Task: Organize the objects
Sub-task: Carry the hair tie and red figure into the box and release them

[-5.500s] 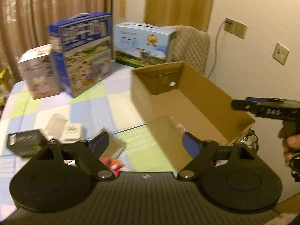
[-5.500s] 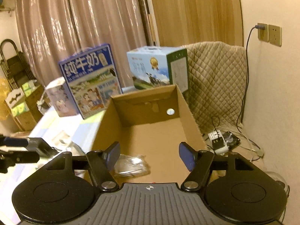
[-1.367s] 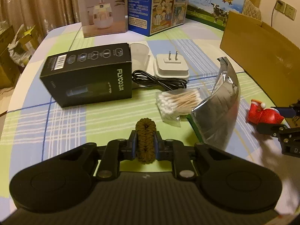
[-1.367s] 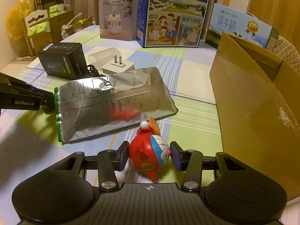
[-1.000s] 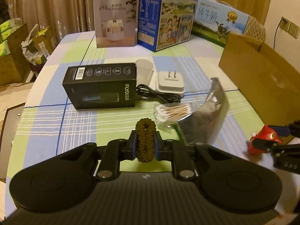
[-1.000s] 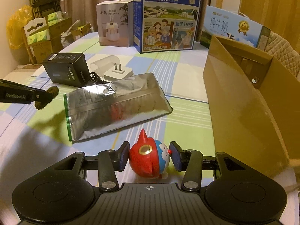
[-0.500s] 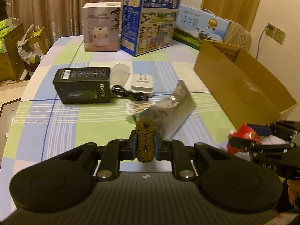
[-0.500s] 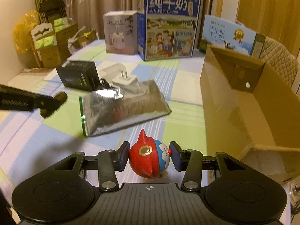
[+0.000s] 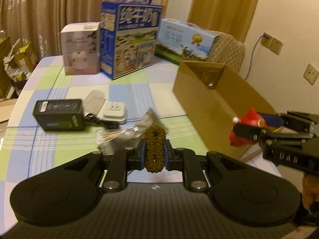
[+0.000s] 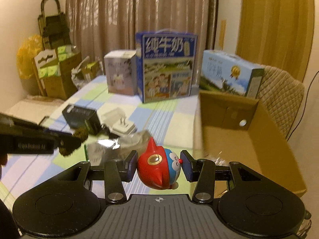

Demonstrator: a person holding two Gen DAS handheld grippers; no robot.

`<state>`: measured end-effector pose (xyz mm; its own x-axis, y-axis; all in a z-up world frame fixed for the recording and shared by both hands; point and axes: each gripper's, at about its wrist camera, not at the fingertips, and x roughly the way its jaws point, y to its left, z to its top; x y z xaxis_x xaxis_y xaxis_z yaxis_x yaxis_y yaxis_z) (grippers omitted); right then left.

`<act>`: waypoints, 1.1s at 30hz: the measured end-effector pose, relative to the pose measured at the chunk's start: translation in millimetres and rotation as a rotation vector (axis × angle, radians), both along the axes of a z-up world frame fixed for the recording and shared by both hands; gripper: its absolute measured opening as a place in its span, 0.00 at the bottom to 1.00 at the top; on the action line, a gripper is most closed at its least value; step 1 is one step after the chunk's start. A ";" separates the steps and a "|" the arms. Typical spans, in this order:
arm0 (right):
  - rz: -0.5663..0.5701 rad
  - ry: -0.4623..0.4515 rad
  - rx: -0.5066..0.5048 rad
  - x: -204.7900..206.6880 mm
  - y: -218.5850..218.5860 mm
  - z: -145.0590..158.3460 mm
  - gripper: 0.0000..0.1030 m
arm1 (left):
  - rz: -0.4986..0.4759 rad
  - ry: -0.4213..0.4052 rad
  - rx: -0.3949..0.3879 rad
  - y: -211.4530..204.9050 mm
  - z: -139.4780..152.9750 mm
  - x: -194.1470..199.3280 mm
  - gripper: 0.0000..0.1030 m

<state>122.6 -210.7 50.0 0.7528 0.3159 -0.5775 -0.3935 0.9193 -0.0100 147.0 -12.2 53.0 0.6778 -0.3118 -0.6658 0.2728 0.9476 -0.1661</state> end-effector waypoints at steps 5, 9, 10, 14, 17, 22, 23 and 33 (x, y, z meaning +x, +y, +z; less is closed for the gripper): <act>-0.032 -0.028 0.014 8.2 -32.3 25.1 0.42 | -0.048 -0.016 -0.007 -31.8 17.2 1.7 0.14; -0.062 -0.011 0.056 17.5 -65.5 34.7 0.42 | -0.096 -0.015 -0.028 -62.3 26.8 5.6 0.14; -0.072 -0.005 0.068 21.0 -75.0 36.4 0.42 | -0.111 -0.014 -0.035 -70.9 29.0 7.3 0.14; -0.118 -0.004 0.070 36.2 -108.3 43.1 0.42 | -0.163 -0.006 -0.072 -105.7 35.7 17.4 0.14; -0.147 0.008 0.075 45.7 -131.3 43.5 0.42 | -0.198 -0.001 -0.079 -133.9 35.9 26.7 0.14; -0.192 0.041 0.082 59.3 -159.9 31.8 0.42 | -0.241 0.017 -0.065 -172.5 27.2 41.7 0.14; -0.200 0.048 0.086 60.5 -164.2 28.8 0.42 | -0.246 0.020 -0.058 -178.9 24.7 44.3 0.14; -0.224 0.088 0.103 74.2 -179.2 7.0 0.42 | -0.273 0.047 -0.007 -211.3 -1.8 66.0 0.23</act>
